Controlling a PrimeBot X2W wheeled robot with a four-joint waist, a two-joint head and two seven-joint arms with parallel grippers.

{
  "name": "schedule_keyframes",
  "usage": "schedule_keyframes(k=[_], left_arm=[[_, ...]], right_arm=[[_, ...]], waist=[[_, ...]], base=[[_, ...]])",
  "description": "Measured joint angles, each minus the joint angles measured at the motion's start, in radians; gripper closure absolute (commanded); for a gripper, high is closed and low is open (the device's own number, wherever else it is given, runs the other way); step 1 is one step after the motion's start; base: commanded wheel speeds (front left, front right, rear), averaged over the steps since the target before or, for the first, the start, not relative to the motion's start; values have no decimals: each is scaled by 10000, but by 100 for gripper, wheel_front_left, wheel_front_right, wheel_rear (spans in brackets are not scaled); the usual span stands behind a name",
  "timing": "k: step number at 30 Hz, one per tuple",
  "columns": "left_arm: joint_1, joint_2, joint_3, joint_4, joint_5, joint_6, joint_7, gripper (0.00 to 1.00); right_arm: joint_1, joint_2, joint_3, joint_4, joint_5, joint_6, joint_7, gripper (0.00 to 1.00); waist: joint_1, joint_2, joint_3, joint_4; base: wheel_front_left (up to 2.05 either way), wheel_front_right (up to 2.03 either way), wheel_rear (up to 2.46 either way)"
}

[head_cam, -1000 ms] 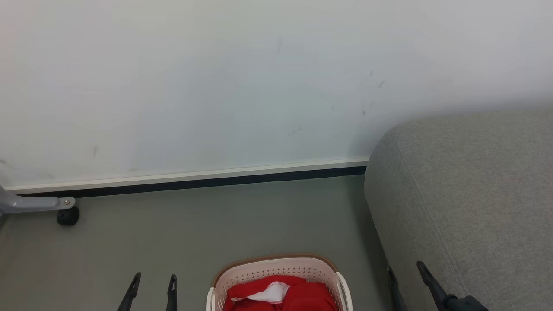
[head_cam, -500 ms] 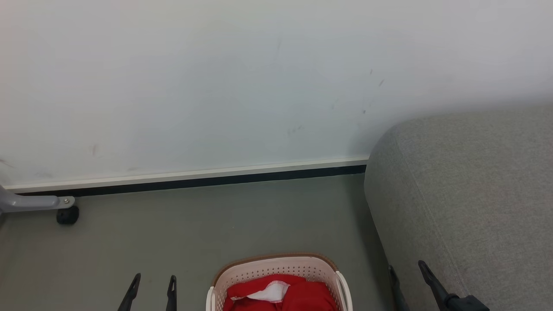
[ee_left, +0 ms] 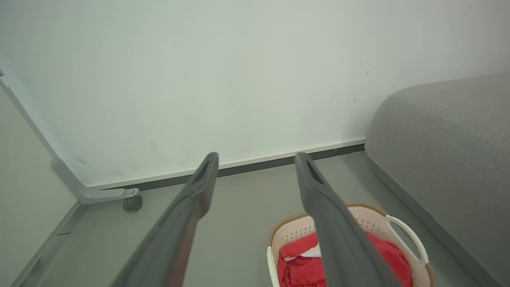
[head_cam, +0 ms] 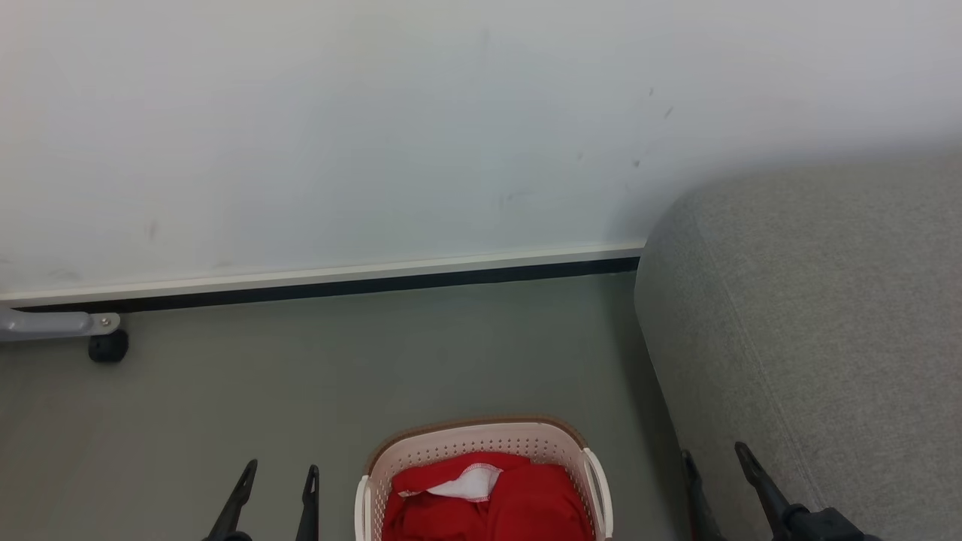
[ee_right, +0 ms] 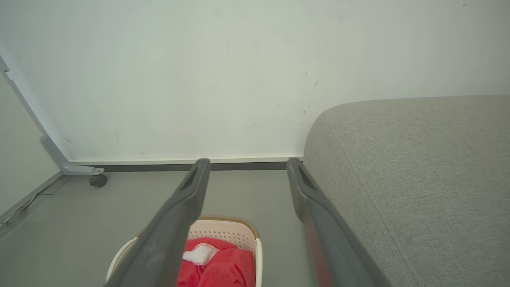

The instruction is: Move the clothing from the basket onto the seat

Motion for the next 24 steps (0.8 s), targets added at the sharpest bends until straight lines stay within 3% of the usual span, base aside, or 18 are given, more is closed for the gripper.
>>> schedule_keyframes(k=[13, 24], left_arm=[[-903, -276, -686, 690, 123, -428, 0, 0], [-2672, -412, -1626, 1906, 853, -888, 345, 0]], right_arm=[[-689, -148, -339, -685, -307, -4, -4, 0], [-1886, -121, -564, -1417, -568, -31, -71, 0]], waist=[[3, 0, 1402, -179], [3, 1, 2894, -730]], base=[[0, 0, 0], [0, 0, 0]])
